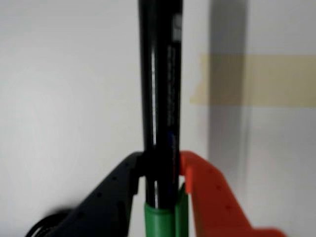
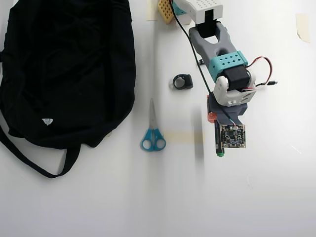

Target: Put the green marker into the black bag

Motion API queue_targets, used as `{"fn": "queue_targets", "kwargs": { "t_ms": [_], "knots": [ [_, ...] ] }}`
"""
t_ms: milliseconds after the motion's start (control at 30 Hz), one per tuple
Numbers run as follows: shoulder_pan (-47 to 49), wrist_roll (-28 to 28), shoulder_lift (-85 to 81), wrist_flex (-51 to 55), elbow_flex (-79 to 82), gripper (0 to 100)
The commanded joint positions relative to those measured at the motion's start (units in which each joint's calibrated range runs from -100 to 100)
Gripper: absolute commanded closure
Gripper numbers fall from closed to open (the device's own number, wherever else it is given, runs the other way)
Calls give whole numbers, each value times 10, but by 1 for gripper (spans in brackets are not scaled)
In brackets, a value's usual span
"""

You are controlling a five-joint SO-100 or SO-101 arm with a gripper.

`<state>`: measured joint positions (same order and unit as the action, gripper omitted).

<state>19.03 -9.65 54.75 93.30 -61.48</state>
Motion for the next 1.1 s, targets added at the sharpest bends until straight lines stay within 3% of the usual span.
{"fn": "queue_targets", "kwargs": {
  "t_ms": [0, 300, 1067],
  "knots": [
    [-11, -6, -18, 14, -38, 98],
    [-16, -9, -18, 33, -113, 98],
    [-36, -4, -38, 60, -107, 98]
  ]
}}
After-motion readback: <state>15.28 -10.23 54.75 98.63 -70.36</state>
